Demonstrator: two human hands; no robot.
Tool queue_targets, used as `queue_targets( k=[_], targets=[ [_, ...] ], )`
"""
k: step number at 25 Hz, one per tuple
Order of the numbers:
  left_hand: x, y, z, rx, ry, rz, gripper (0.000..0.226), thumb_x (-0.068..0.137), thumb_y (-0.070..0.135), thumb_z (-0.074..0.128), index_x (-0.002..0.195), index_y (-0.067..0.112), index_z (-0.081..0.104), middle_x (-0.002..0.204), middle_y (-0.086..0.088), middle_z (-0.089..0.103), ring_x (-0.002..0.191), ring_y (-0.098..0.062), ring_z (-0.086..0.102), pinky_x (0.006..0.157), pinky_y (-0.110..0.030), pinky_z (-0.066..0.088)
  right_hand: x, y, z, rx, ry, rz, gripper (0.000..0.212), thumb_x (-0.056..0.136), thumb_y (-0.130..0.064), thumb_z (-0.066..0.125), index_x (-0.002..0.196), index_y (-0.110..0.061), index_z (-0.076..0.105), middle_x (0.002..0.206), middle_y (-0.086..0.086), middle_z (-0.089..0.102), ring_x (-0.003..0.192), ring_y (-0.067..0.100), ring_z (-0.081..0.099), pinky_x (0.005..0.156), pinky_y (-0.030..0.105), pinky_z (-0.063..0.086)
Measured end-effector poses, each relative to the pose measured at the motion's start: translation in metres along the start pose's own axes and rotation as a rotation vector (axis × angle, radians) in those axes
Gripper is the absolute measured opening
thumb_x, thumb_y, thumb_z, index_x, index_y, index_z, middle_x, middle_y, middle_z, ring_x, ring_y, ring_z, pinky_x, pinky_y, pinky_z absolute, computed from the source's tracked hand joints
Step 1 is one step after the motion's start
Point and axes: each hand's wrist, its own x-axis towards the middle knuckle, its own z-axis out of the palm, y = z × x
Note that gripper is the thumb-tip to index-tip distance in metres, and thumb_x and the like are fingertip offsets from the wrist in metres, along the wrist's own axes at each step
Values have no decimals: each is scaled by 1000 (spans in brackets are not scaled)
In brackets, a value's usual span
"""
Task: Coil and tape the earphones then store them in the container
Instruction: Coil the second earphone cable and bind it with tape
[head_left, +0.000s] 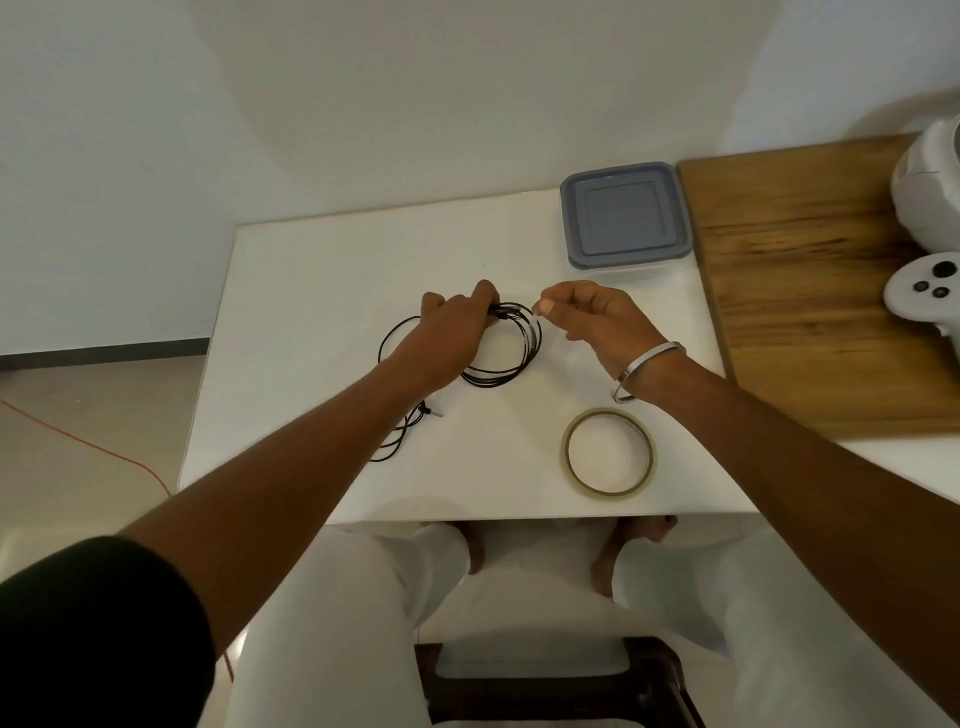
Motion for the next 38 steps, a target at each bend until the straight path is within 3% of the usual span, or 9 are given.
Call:
queue_targets(
  k=[3, 6, 10, 15, 20, 22, 29, 33, 38],
  targets=[
    [-5, 16, -21, -239, -147, 42, 16, 104, 21, 33, 111, 10, 43, 68, 0, 52, 59, -19, 48, 63, -36, 35, 3, -1, 2, -48, -153, -5, 12, 84, -23, 68, 95, -21, 70, 106, 3, 70, 104, 15, 63, 97, 28, 46],
    [-10, 23, -31, -310, -229, 81, 12, 103, 20, 33, 109, 14, 41, 85, -11, 62, 75, -32, 59, 69, -47, 50, 0, -4, 3, -145, -257, 11, 15, 86, -21, 66, 96, -10, 71, 96, 7, 73, 92, 16, 69, 91, 32, 51],
    [-15, 30, -36, -387, -262, 65, 15, 103, 23, 35, 113, 14, 42, 84, -9, 61, 74, -30, 57, 68, -42, 48, -5, -9, -1, -107, -278, 48, 17, 87, -17, 64, 97, -5, 70, 87, 10, 71, 77, 20, 68, 83, 31, 56],
    [-20, 30, -39, -436, -263, 76, 21, 102, 18, 42, 121, 11, 44, 73, 1, 53, 62, -13, 46, 57, -19, 36, -12, -9, -4, 82, -293, 71, 14, 92, -17, 57, 91, -8, 67, 78, 9, 59, 63, 14, 52, 67, 27, 50],
    [-28, 17, -35, -711, -302, 9, 21, 103, 22, 39, 96, 27, 58, 81, -2, 54, 76, -14, 51, 76, -37, 48, -16, -6, -7, 226, -252, 58, 17, 95, -16, 51, 88, -8, 65, 75, 3, 59, 58, 11, 46, 62, 23, 43],
    [-32, 22, -34, -869, -298, -53, 24, 104, 16, 35, 94, 20, 57, 78, 0, 52, 76, -13, 51, 79, -32, 46, -16, -5, -5, 254, -243, 62, 16, 94, -15, 52, 90, -7, 64, 76, 4, 58, 58, 11, 46, 61, 23, 43],
    [-38, 39, -33, -1111, -273, -229, 30, 105, 13, 29, 90, 14, 55, 73, -4, 42, 65, -11, 44, 66, -27, 55, -19, -3, -4, 221, -226, 93, 14, 94, -18, 53, 92, -10, 64, 84, 5, 65, 72, 16, 61, 73, 31, 52],
    [-36, 41, -30, -992, -327, -300, 33, 104, 16, 30, 89, 15, 59, 69, -1, 43, 63, -11, 43, 62, -30, 49, -19, -5, -8, 117, -76, 55, 8, 92, -23, 57, 90, -21, 65, 105, 4, 68, 98, 15, 64, 86, 37, 54],
    [-37, 42, -35, -743, -415, -229, 30, 104, 19, 32, 90, 18, 59, 74, 0, 45, 68, -13, 44, 61, -24, 47, -12, -7, 0, -189, 145, -205, 12, 90, -24, 59, 92, -14, 66, 83, -9, 65, 75, 5, 59, 72, 22, 52]
  ],
)
